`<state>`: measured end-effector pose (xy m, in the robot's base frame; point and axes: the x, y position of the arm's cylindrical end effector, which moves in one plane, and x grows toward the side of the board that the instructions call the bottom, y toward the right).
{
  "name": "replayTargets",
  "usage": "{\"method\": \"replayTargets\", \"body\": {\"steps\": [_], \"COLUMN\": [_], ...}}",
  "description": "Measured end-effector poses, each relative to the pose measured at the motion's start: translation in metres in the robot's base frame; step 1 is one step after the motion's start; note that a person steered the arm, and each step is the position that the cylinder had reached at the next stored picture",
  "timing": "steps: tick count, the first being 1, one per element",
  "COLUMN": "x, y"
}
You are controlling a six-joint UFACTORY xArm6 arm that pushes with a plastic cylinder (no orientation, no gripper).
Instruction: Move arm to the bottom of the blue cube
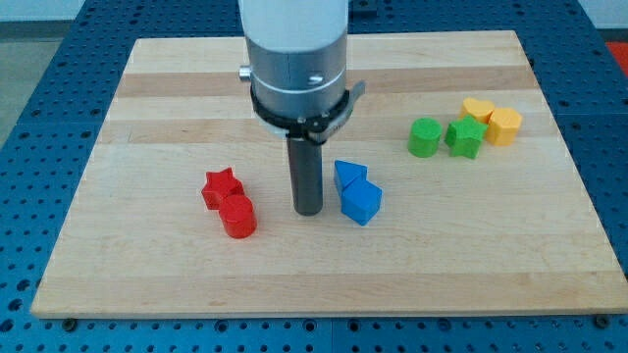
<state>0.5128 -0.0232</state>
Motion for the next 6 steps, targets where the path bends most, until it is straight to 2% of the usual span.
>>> {"method": "replayTargets", "body": {"steps": [1, 2, 3, 4, 5, 6], "x": [0.008, 0.001, -0.026, -0.045, -0.044, -0.01], "y": [0.006, 0.043, 0.099, 0.107, 0.107, 0.104]}}
